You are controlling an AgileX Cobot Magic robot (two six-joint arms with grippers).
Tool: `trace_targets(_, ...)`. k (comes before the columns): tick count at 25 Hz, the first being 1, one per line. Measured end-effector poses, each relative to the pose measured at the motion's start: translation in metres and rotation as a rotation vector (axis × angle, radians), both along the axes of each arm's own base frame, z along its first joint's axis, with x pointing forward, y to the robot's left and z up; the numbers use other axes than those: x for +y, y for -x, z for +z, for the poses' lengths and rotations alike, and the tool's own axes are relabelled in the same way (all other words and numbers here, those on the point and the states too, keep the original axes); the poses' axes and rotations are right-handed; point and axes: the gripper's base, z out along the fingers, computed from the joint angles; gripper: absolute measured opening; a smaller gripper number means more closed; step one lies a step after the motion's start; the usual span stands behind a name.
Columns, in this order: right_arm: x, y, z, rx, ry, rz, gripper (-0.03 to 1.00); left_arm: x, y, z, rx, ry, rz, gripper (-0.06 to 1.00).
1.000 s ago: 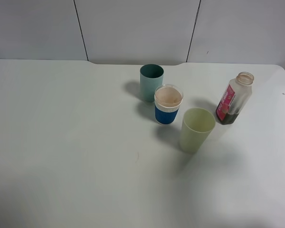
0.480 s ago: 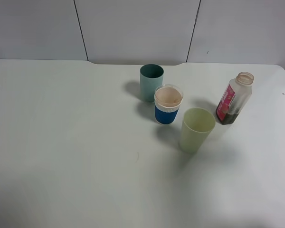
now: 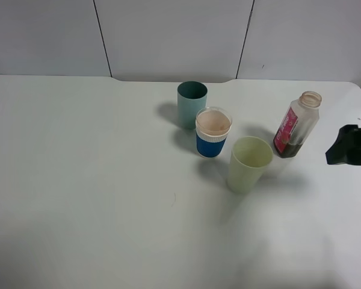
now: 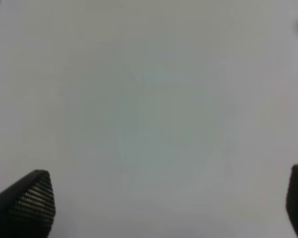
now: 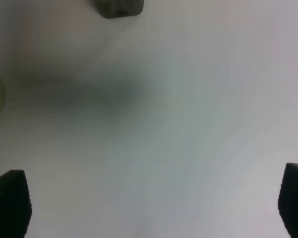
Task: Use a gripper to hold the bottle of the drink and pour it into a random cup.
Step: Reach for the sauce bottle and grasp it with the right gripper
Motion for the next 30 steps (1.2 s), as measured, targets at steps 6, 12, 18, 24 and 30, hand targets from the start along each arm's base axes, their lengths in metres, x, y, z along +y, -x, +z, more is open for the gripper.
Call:
trace_targets(6, -0.001, -0.003, -0.04, -0.049, 0.01, 0.0, 0.99, 0.0, 0.0, 0.0, 0.0, 0.0, 0.0, 0.93)
trace_targets(12, -0.001, -0.009, -0.059, -0.214, 0.027, 0.017, 0.99, 0.0, 0.0, 0.0, 0.0, 0.0, 0.0, 0.93)
trace_targets(18, -0.001, -0.028, -0.075, -0.297, 0.045, 0.05, 0.99, 0.0, 0.0, 0.0, 0.0, 0.0, 0.0, 0.93)
trace_targets(24, 0.001, -0.043, -0.095, -0.335, 0.057, 0.099, 0.99, 0.0, 0.0, 0.0, 0.0, 0.0, 0.0, 0.93)
trace_targets(30, 0.004, -0.055, -0.106, -0.42, 0.05, 0.127, 0.99, 0.0, 0.0, 0.0, 0.0, 0.0, 0.0, 0.93)
